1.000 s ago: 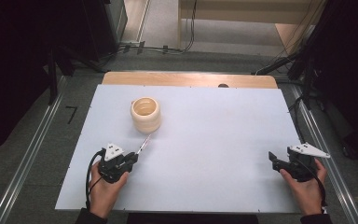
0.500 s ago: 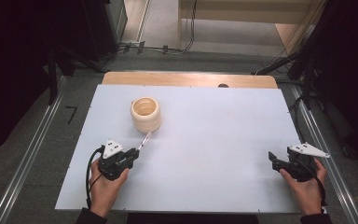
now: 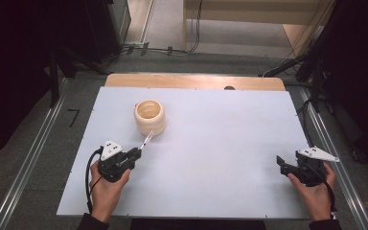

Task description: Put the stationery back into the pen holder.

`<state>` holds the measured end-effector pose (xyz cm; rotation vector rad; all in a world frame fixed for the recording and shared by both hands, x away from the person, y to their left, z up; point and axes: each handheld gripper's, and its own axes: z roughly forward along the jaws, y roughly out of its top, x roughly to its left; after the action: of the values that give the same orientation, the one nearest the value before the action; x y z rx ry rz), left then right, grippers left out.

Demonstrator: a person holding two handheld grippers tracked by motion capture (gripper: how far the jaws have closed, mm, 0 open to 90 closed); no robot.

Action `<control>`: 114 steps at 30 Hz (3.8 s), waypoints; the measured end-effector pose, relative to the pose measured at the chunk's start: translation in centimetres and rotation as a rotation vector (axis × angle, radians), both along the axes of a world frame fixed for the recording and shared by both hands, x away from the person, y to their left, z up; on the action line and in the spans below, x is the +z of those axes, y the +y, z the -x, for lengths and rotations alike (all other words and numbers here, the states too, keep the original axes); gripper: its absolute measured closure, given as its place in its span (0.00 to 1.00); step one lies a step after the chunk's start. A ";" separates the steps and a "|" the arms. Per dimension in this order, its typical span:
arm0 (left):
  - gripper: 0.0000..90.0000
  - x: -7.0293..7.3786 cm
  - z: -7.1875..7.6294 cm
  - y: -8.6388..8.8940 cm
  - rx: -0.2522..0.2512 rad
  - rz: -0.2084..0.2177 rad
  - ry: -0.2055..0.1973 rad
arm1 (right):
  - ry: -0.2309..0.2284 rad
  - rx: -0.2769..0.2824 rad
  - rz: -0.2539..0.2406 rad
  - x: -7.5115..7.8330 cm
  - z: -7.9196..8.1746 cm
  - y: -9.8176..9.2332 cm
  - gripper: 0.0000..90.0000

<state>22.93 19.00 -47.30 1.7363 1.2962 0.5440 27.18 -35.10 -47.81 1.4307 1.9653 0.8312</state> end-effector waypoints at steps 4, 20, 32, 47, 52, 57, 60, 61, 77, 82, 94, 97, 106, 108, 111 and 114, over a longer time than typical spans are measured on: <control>0.90 0.4 0.0 0.0 0.000 0.010 -0.012 | -0.001 0.000 0.000 0.0 0.0 0.0 0.29; 0.90 1.6 -0.5 0.5 0.023 0.046 -0.044 | -0.003 0.003 0.005 0.0 0.0 0.0 0.29; 0.90 2.5 -1.6 0.9 0.041 0.073 -0.052 | 0.003 0.005 0.004 -0.1 -0.1 0.2 0.29; 0.90 2.8 -3.0 1.6 0.074 0.088 -0.056 | 0.013 0.002 0.000 -0.2 -0.2 0.1 0.29; 0.90 3.0 -3.5 1.7 0.077 0.088 -0.062 | 0.017 0.004 0.002 -0.2 -0.3 0.1 0.29; 0.90 3.1 -4.0 1.6 0.082 0.084 -0.064 | 0.021 0.004 0.004 -0.3 -0.3 0.1 0.29; 0.90 3.1 -4.3 1.5 0.084 0.078 -0.065 | 0.021 0.004 0.005 -0.3 -0.3 0.1 0.29; 0.90 3.1 -4.3 1.5 0.084 0.077 -0.062 | 0.021 0.004 0.005 -0.3 -0.3 0.1 0.29; 0.90 3.2 -5.5 1.7 0.094 0.077 -0.057 | 0.026 0.006 0.005 -0.4 -0.3 0.2 0.29; 0.90 3.3 -5.9 1.6 0.093 0.074 -0.058 | 0.028 0.009 0.008 -0.4 -0.4 0.2 0.29; 0.90 3.5 -6.8 1.6 0.095 0.074 -0.053 | 0.030 0.010 0.011 -0.4 -0.4 0.2 0.29; 0.90 3.5 -7.0 1.5 0.094 0.078 -0.054 | 0.030 0.010 0.011 -0.4 -0.4 0.2 0.29; 0.90 3.5 -7.3 1.3 0.093 0.066 -0.053 | 0.032 0.011 0.010 -0.4 -0.4 0.2 0.29; 0.90 3.6 -7.4 1.2 0.093 0.068 -0.057 | 0.032 0.010 0.011 -0.4 -0.4 0.2 0.29; 0.90 3.8 -7.4 1.2 0.095 0.071 -0.064 | 0.033 0.011 0.012 -0.5 -0.4 0.3 0.29; 0.90 3.9 -7.6 1.3 0.096 0.073 -0.065 | 0.034 0.011 0.013 -0.5 -0.4 0.2 0.29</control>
<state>30.53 20.29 -43.40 1.5906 1.3417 0.5960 27.60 -34.87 -48.29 1.4367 2.0024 0.8029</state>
